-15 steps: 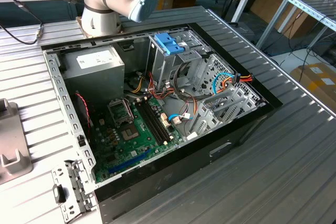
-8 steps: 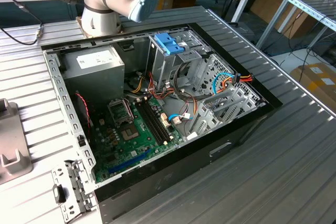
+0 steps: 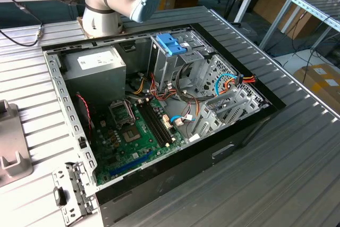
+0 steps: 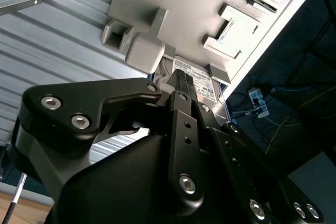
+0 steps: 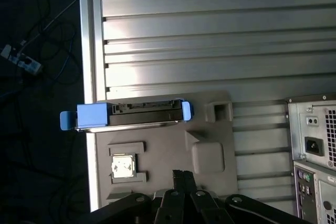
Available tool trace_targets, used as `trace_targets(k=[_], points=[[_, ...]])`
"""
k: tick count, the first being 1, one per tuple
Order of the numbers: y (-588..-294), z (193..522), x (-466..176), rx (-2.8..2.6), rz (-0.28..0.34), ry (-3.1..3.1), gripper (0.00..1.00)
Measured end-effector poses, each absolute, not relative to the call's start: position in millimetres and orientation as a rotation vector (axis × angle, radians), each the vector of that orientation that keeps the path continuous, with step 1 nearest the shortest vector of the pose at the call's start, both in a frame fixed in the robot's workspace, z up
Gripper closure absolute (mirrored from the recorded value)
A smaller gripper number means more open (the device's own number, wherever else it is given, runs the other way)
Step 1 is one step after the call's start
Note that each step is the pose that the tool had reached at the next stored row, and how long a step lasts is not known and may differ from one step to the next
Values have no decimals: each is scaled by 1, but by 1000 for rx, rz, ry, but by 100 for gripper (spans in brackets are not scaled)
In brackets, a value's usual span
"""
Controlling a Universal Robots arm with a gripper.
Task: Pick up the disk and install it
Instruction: 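Reach for the disk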
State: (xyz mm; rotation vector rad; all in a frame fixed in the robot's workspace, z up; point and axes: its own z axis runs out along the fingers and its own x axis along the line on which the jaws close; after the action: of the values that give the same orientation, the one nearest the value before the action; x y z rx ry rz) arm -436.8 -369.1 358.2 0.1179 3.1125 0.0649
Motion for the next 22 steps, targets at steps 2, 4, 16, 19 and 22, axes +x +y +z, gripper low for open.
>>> trace_targets(k=[2,4,16,19,22], points=[[-369,356,-437,118,64,3112,90],[-369,355,-438,118,64,3113,90],[-369,346,-438,118,62,3112,90],[-369,344,-439,118,61,3112,90],[-369,342,-439,118,61,3112,90]])
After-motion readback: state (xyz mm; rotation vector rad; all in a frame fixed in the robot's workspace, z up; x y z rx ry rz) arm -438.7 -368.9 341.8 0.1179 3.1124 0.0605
